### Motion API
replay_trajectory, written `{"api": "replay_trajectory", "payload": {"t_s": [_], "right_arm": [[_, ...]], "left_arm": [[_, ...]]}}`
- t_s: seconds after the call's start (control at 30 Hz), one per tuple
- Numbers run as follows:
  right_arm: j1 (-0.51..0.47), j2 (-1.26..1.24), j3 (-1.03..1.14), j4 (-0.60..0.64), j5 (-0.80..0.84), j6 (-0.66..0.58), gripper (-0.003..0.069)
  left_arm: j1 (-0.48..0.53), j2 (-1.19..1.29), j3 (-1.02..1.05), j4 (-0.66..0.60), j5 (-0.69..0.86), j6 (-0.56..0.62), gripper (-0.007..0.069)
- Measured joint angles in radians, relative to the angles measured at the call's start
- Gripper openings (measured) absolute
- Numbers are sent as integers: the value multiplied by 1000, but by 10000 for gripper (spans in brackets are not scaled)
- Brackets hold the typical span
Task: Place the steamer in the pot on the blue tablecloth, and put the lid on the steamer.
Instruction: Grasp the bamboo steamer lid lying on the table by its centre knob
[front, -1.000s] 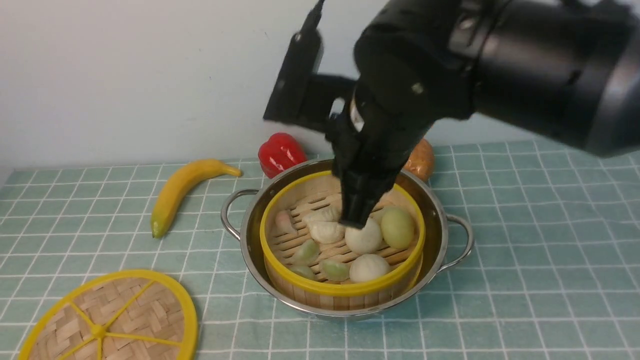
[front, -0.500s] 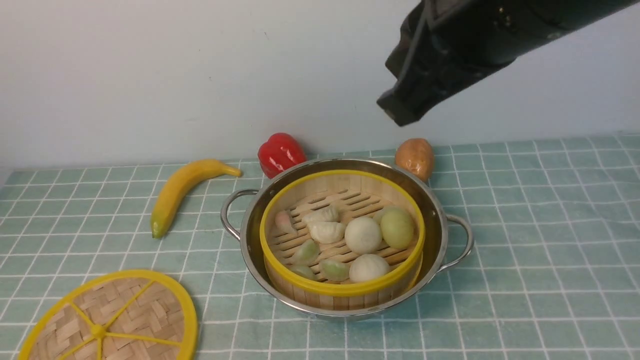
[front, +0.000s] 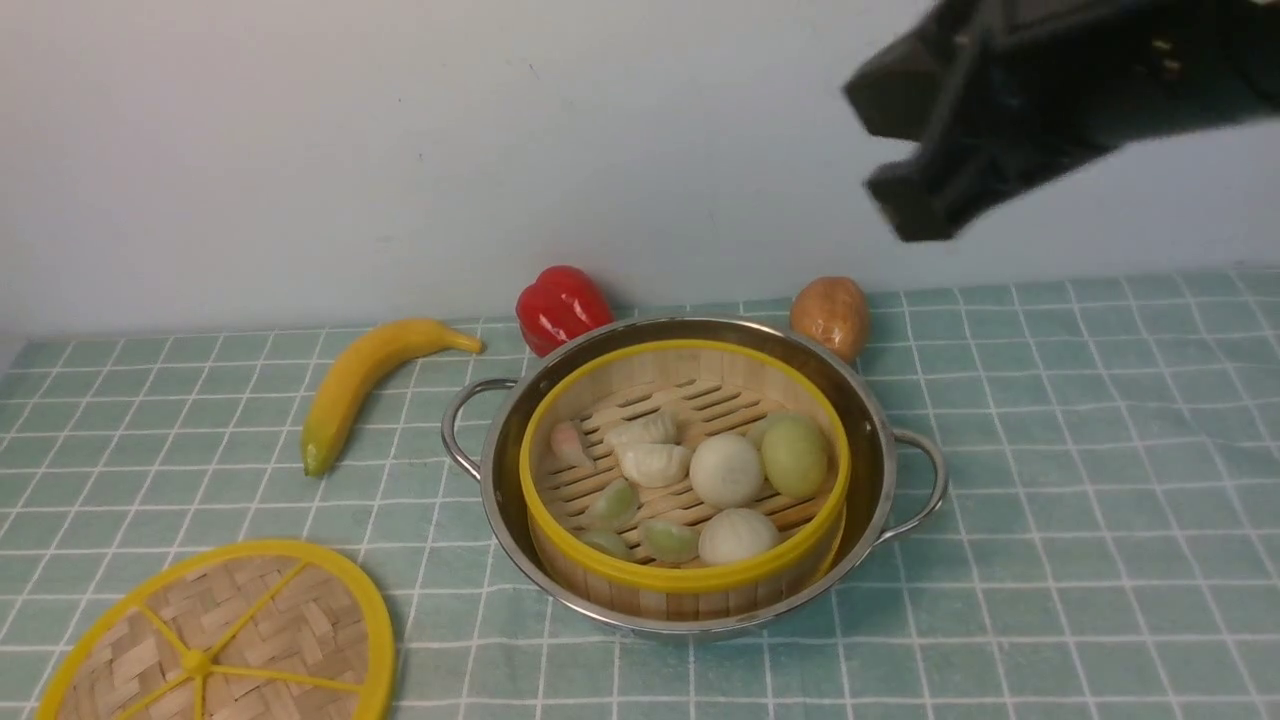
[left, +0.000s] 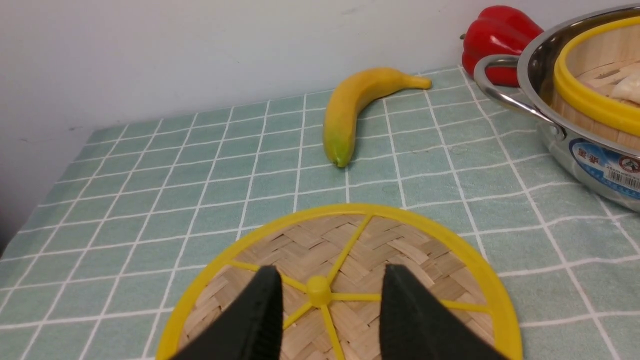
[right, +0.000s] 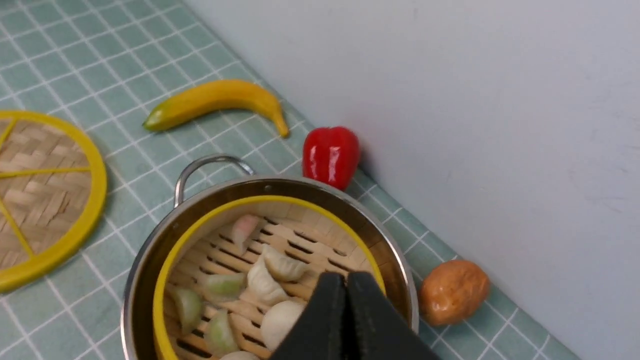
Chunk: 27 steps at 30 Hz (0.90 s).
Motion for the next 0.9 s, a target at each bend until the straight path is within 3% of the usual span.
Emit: {"api": "replay_trajectory", "payload": {"t_s": [0.1,0.23,0.43,0.63,0.9], "right_arm": [[-110,-143,219,7,-152,32,24],[-350,-434,560,7,-388,99,39],[-575,-809,881,7,-499,143,56],[-669,-1048,1078,4,-500,258,74],[-672,-1164,1253,-12,-378,281,102]], "left_arm": [[0,0,0,0,0,0,264],[0,-1,0,0,0,0,264],[0,-1,0,0,0,0,264],[0,-1,0,0,0,0,264],[0,-1,0,0,0,-1,264]]}}
